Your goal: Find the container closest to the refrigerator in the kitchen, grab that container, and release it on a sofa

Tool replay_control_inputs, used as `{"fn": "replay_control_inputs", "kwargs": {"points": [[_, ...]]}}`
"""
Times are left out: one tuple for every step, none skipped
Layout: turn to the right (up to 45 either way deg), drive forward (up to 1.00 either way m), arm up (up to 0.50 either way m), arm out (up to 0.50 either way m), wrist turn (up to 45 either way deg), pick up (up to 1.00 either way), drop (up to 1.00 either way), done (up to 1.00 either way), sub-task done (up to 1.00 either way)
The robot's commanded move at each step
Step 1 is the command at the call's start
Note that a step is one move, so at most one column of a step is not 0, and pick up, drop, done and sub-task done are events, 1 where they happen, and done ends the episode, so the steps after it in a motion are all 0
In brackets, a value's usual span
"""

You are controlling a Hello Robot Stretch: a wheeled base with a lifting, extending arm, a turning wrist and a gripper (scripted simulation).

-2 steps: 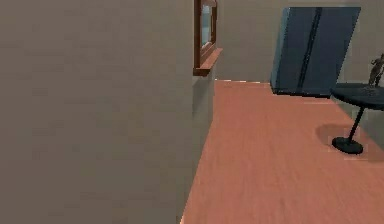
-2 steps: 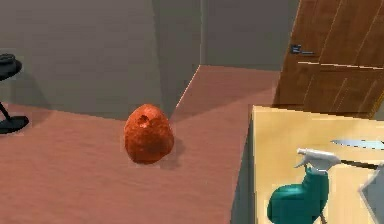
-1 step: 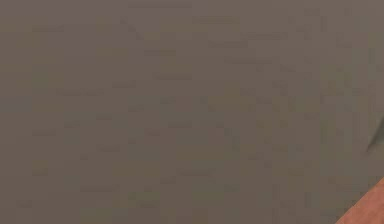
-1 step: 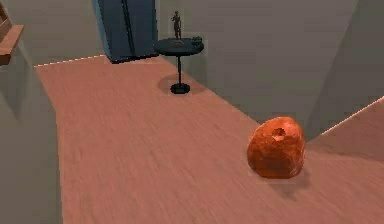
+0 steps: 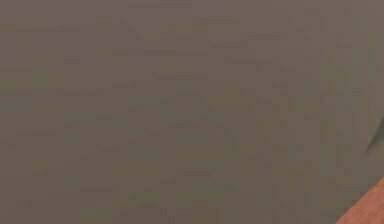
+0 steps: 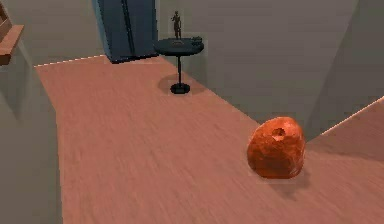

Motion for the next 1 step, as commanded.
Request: {"fn": "replay_control_inputs", "kwargs": {"points": [[45.0,0.0,0.0,0.0,0.0,0.0,0.0,0.0,0.0]]}}
